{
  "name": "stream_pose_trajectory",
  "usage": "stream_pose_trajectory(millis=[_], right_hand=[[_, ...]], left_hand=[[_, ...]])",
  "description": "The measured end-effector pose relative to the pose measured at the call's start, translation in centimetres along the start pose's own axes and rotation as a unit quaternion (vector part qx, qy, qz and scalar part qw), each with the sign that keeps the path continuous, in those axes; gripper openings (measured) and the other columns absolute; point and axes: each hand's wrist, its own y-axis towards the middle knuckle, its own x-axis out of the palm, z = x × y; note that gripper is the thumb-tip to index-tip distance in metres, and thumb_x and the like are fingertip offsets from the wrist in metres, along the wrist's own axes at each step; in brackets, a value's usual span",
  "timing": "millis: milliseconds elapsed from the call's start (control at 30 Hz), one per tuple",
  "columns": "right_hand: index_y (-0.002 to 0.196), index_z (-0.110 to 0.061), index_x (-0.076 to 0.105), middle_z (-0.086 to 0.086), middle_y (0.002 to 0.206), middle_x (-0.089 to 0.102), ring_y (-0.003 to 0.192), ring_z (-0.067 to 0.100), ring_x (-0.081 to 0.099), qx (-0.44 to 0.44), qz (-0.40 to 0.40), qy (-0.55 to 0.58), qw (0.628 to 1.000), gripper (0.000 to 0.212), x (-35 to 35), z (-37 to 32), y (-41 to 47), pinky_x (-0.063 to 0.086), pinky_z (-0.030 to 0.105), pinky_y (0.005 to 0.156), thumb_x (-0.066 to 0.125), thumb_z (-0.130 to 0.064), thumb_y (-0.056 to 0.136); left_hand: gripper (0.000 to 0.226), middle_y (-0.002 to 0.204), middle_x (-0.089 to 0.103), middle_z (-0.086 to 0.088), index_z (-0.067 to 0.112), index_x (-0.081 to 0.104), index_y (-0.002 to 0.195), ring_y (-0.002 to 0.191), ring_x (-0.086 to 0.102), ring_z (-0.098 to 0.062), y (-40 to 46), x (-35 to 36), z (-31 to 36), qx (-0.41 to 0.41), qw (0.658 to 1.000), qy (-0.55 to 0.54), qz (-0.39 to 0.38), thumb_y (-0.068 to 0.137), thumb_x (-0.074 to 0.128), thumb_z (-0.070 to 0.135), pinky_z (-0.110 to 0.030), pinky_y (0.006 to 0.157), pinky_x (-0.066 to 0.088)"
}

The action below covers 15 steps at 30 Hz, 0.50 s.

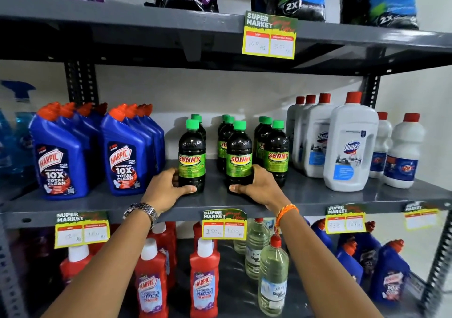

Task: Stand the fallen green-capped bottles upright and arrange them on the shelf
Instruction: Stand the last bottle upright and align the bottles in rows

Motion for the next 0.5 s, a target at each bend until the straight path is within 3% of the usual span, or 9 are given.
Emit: stream_pose_trajectory(millis=[500], right_hand=[[0.125, -0.010, 0.061, 0.008, 0.120, 0.070, 0.114, 0.025, 0.063, 0.004, -0.017, 0.005, 1.000, 0.073, -0.1, 0.1, -0.2, 0.049, 0.037, 0.102, 0.093, -0.033, 0.063]], left_hand=[[0.067, 0.124, 0.071, -0.008, 0.012, 0.059, 0.129, 0.109, 0.067, -0.021, -1.1, 0.0, 0.9, -0.004, 0.999, 0.030, 0.018, 0.073, 0.084, 0.038, -0.040, 0.101, 0.052]])
